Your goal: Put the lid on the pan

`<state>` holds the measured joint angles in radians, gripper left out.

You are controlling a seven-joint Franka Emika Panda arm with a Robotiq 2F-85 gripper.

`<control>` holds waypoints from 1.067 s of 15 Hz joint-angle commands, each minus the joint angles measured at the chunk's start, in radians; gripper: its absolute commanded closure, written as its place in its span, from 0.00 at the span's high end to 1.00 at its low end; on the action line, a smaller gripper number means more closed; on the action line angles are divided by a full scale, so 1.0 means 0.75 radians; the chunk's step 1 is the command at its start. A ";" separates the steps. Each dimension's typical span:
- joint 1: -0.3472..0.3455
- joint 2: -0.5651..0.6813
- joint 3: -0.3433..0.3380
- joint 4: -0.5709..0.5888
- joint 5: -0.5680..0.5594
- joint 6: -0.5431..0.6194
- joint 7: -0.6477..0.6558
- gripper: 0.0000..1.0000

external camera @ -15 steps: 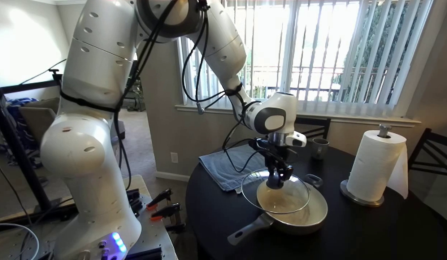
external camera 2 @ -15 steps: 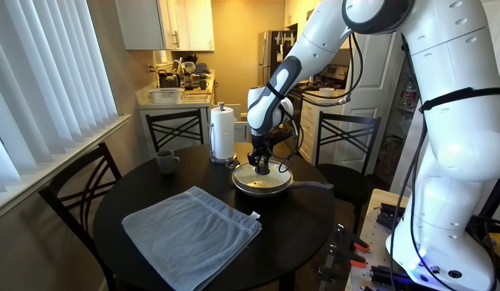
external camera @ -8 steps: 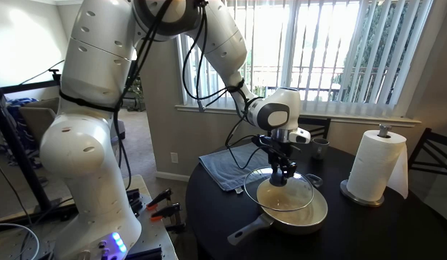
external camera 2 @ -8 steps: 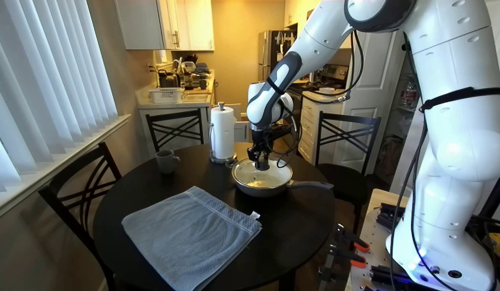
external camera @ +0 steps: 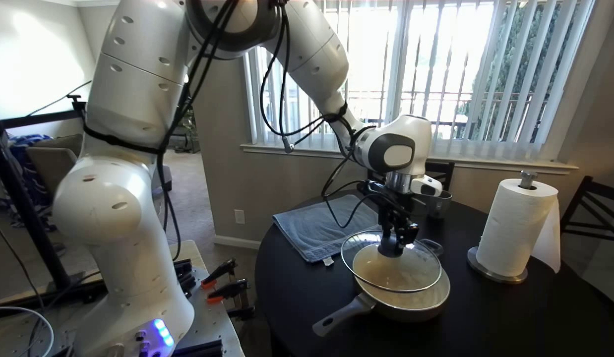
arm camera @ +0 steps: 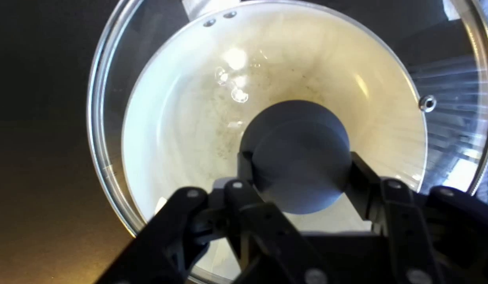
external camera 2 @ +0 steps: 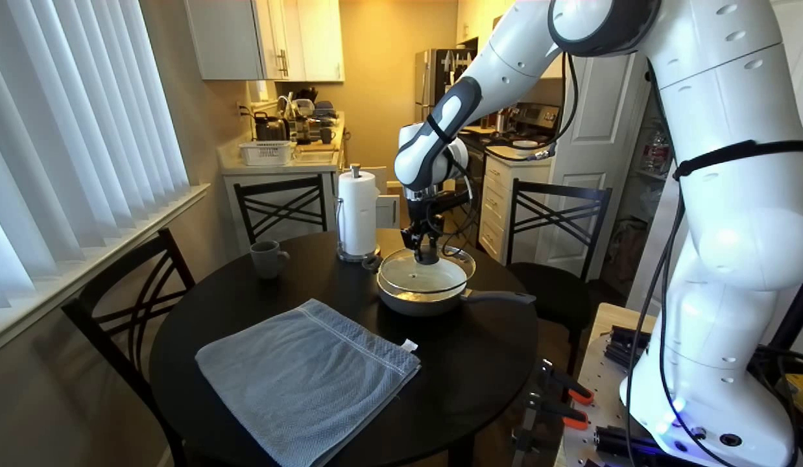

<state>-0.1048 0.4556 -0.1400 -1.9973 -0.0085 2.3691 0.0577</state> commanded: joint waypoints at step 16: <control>-0.013 0.211 -0.017 0.236 0.027 -0.084 0.172 0.33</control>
<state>-0.1033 0.6399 -0.1498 -1.8017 -0.0040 2.3253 0.1774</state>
